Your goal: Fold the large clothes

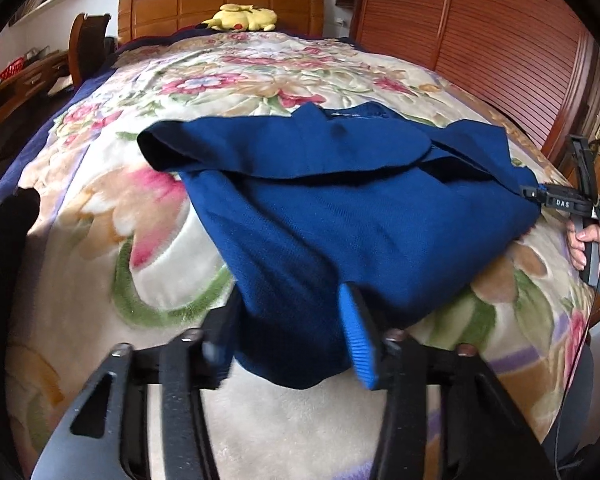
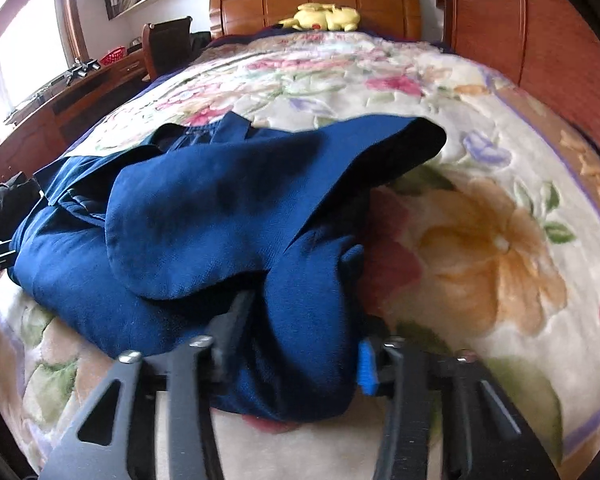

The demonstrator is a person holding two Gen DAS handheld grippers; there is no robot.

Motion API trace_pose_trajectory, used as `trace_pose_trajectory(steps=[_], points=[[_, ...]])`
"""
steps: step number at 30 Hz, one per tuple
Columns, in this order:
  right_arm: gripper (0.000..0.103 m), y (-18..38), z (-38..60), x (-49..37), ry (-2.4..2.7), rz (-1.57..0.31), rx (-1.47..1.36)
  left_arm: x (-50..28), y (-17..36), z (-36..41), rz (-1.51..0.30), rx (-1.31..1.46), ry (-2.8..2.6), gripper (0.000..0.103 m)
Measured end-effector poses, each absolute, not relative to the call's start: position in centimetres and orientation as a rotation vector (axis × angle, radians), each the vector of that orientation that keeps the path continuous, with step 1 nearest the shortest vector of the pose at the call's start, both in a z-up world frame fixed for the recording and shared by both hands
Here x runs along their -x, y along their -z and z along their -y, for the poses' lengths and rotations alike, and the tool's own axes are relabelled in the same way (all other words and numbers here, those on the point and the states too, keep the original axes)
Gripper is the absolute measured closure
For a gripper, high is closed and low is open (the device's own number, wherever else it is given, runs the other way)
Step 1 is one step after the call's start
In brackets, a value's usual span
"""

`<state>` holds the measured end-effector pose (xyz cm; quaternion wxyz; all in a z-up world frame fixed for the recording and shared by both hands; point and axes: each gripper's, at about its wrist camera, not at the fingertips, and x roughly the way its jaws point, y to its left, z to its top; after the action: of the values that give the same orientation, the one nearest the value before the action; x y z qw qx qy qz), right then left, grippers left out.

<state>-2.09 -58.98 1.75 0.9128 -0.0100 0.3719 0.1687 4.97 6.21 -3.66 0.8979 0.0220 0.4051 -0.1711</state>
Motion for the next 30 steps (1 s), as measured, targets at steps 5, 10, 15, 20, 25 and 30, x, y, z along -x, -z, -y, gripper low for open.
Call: trace_pose_trajectory(steps=[5, 10, 15, 20, 25, 30], points=[[0.080, -2.2, 59.6, 3.2, -0.366, -0.718, 0.022, -4.1, 2.8, -6.5, -0.810, -0.054, 0.358, 0.090], [0.084, -3.6, 60.0, 5.5, -0.357, -0.646, 0.032, -2.1, 0.2, -6.3, -0.726, -0.058, 0.365, 0.094], [0.085, -4.9, 60.0, 7.8, -0.371, -0.612, 0.060, 0.1, -1.7, -6.0, -0.668, -0.074, 0.375, 0.095], [0.085, -5.2, 60.6, 10.5, -0.390, -0.603, 0.067, 2.4, -2.5, -6.7, -0.649, -0.062, 0.396, 0.095], [0.085, -5.5, 61.9, 13.9, -0.429, -0.611, 0.040, 5.9, -2.9, -7.0, -0.646, -0.045, 0.415, 0.095], [0.084, -5.3, 61.9, 15.9, -0.428, -0.635, 0.079, 7.5, -1.9, -7.1, -0.671, -0.047, 0.386, 0.094]])
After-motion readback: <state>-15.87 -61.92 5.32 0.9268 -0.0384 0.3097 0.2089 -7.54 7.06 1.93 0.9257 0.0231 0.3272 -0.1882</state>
